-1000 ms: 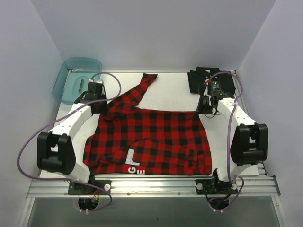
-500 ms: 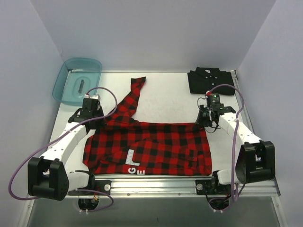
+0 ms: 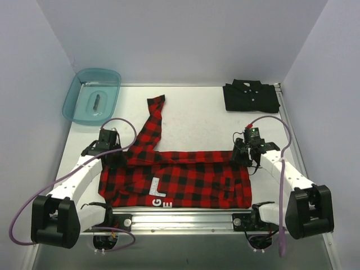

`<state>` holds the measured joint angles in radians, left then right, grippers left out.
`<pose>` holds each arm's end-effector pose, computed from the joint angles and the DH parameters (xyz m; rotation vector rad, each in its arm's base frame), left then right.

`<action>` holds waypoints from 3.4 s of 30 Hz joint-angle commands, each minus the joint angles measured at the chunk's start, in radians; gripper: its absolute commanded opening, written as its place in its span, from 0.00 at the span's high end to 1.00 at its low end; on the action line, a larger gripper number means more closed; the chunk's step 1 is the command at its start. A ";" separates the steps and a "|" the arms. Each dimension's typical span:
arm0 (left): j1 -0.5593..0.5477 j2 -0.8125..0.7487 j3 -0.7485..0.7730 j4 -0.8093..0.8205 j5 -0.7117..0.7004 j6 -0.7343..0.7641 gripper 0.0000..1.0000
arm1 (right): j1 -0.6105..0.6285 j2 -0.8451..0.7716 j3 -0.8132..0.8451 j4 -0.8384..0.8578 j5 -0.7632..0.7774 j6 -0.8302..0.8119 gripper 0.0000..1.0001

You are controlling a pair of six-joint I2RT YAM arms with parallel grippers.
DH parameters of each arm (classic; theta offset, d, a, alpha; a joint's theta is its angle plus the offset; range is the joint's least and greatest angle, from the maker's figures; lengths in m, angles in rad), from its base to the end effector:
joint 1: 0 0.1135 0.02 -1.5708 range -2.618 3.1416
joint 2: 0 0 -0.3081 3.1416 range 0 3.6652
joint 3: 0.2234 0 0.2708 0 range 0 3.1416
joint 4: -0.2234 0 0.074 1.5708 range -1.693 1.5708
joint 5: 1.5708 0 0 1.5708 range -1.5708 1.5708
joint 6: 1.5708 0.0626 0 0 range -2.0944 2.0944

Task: Fold and stack the long sleeve shirts
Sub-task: Fold the shirt

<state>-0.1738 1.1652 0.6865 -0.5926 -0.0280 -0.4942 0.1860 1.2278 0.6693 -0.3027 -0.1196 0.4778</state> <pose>0.2228 -0.0373 0.2083 -0.4328 2.6190 -0.1869 0.2549 0.0556 0.2113 0.3053 2.4546 0.4385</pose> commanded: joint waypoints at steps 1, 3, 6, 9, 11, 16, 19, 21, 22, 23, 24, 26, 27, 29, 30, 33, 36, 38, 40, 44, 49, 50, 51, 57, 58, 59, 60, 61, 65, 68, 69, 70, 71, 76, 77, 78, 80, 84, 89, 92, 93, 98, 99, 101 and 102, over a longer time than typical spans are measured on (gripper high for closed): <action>0.010 -0.082 0.024 -0.039 0.025 -0.037 0.74 | 0.015 -0.088 -0.005 -0.039 0.021 0.027 0.58; 0.010 -0.136 0.039 -0.053 0.019 -0.023 0.46 | 0.024 -0.143 0.012 -0.064 0.028 0.015 0.50; 0.008 -0.196 0.076 -0.067 0.008 0.012 0.30 | 0.041 -0.183 0.062 -0.096 0.031 -0.001 0.42; 0.010 -0.216 0.102 -0.059 -0.009 0.042 0.20 | 0.046 -0.159 0.131 -0.104 0.003 -0.016 0.42; 0.008 -0.207 0.113 -0.053 -0.016 0.052 0.19 | 0.052 -0.099 0.174 -0.105 -0.008 -0.019 0.43; 0.008 -0.167 0.102 -0.044 -0.018 0.046 0.19 | 0.069 0.042 0.190 -0.101 -0.006 0.011 0.46; 0.010 -0.174 0.065 -0.023 -0.013 0.042 0.20 | 0.082 0.091 0.132 -0.085 -0.015 0.033 0.47; 0.010 -0.179 0.047 -0.010 -0.013 0.040 0.20 | 0.086 0.102 0.072 -0.066 -0.018 0.039 0.47; 0.011 -0.177 0.045 -0.009 -0.012 0.040 0.20 | 0.086 0.114 0.059 -0.062 -0.022 0.036 0.47; 0.011 -0.176 0.045 -0.009 -0.013 0.040 0.19 | 0.086 0.124 0.052 -0.062 -0.022 0.030 0.47; 0.010 -0.171 0.051 -0.003 -0.013 0.040 0.19 | 0.086 0.131 0.046 -0.064 -0.025 0.022 0.47; 0.011 -0.145 0.067 0.017 -0.001 0.040 0.18 | 0.087 0.145 0.052 -0.073 -0.034 0.004 0.47; 0.011 -0.131 0.076 0.025 0.005 0.042 0.18 | 0.090 0.144 0.056 -0.078 -0.038 -0.001 0.47; 0.011 -0.072 0.120 0.040 0.008 0.040 0.16 | 0.108 0.125 0.073 -0.096 -0.031 -0.010 0.47; 0.011 -0.046 0.140 0.069 0.010 0.043 0.15 | 0.119 0.115 0.081 -0.101 -0.025 -0.016 0.47; 0.008 0.098 0.241 0.115 0.017 0.043 0.13 | 0.170 0.059 0.107 -0.127 0.006 -0.034 0.44; -0.001 0.266 0.367 0.157 0.013 0.049 0.13 | 0.214 0.000 0.116 -0.141 0.020 -0.038 0.40; -0.010 0.385 0.473 0.171 0.017 0.060 0.13 | 0.233 -0.046 0.113 -0.141 0.020 -0.038 0.29; -0.023 0.492 0.540 0.204 0.028 0.086 0.14 | 0.257 -0.073 0.113 -0.142 0.023 -0.042 0.24; -0.062 0.648 0.686 0.261 0.028 0.152 0.16 | 0.291 -0.146 0.110 -0.154 0.026 -0.038 0.23; -0.084 0.813 0.827 0.327 0.057 0.224 0.20 | 0.345 -0.212 0.085 -0.153 0.037 -0.027 0.21; -0.084 0.833 0.844 0.338 0.063 0.229 0.20 | 0.352 -0.218 0.082 -0.153 0.044 -0.027 0.21; -0.084 0.855 0.860 0.343 0.063 0.230 0.23 | 0.357 -0.224 0.078 -0.153 0.049 -0.030 0.21; -0.084 0.996 0.958 0.349 0.120 0.246 0.32 | 0.369 -0.254 0.062 -0.156 0.051 -0.038 0.21; -0.087 1.011 0.963 0.346 0.129 0.253 0.39 | 0.369 -0.255 0.059 -0.156 0.051 -0.036 0.21; -0.087 1.015 0.964 0.346 0.137 0.255 0.43 | 0.371 -0.257 0.056 -0.156 0.051 -0.034 0.21; -0.089 1.015 0.958 0.349 0.160 0.258 0.47 | 0.369 -0.257 0.055 -0.156 0.055 -0.030 0.21; -0.089 1.007 0.952 0.353 0.172 0.259 0.61 | 0.372 -0.257 0.053 -0.156 0.057 -0.028 0.21; -0.096 0.972 0.904 0.395 0.220 0.278 0.93 | 0.372 -0.249 0.050 -0.156 0.064 -0.024 0.21; -0.096 0.939 0.881 0.398 0.238 0.292 1.00 | 0.374 -0.255 0.049 -0.156 0.063 -0.019 0.21; -0.098 0.926 0.875 0.401 0.241 0.292 1.00 | 0.374 -0.258 0.046 -0.154 0.064 -0.021 0.21; -0.098 0.894 0.854 0.404 0.243 0.290 1.00 | 0.374 -0.264 0.044 -0.156 0.064 -0.019 0.21; -0.098 0.874 0.843 0.402 0.244 0.290 1.00 | 0.374 -0.271 0.042 -0.157 0.066 -0.016 0.21; -0.133 0.647 0.705 0.373 0.237 0.293 1.00 | 0.374 -0.301 0.052 -0.156 0.075 -0.008 0.21; -0.142 0.610 0.687 0.341 0.226 0.292 1.00 | 0.374 -0.303 0.055 -0.157 0.077 -0.007 0.21; -0.165 0.572 0.668 0.320 0.221 0.284 1.00 | 0.374 -0.306 0.056 -0.156 0.078 -0.004 0.21; -0.200 0.454 0.604 0.249 0.206 0.278 1.00 | 0.375 -0.315 0.059 -0.156 0.080 -0.001 0.21; -0.318 0.237 0.405 0.194 0.203 0.228 1.00 | 0.380 -0.347 0.059 -0.156 0.081 0.015 0.22; -0.527 -0.016 0.138 0.155 0.240 0.129 0.96 | 0.389 -0.369 0.052 -0.156 0.077 0.025 0.22; -0.657 -0.119 0.000 0.149 0.276 0.022 0.83 | 0.397 -0.363 0.056 -0.147 0.075 0.027 0.22; -0.683 -0.159 -0.046 0.145 0.275 0.002 0.74 | 0.401 -0.346 0.061 -0.145 0.077 0.028 0.22; -0.710 -0.266 -0.067 0.065 0.180 -0.076 0.28 | 0.420 -0.259 0.117 -0.125 0.058 0.010 0.22; -0.701 -0.286 -0.049 0.039 0.153 -0.076 0.27 | 0.428 -0.216 0.150 -0.127 0.058 0.007 0.22; -0.673 -0.298 0.028 -0.039 0.097 -0.070 0.24 | 0.455 -0.171 0.182 -0.125 0.070 0.016 0.24; -0.620 -0.299 0.059 -0.065 0.088 -0.066 0.22 | 0.469 -0.124 0.202 -0.125 0.080 0.019 0.24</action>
<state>-0.8581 0.8948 0.6315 -0.5926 0.1539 -0.5304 0.6197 1.0325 0.7910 -0.4381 -0.0654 0.4950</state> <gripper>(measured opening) 0.772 0.765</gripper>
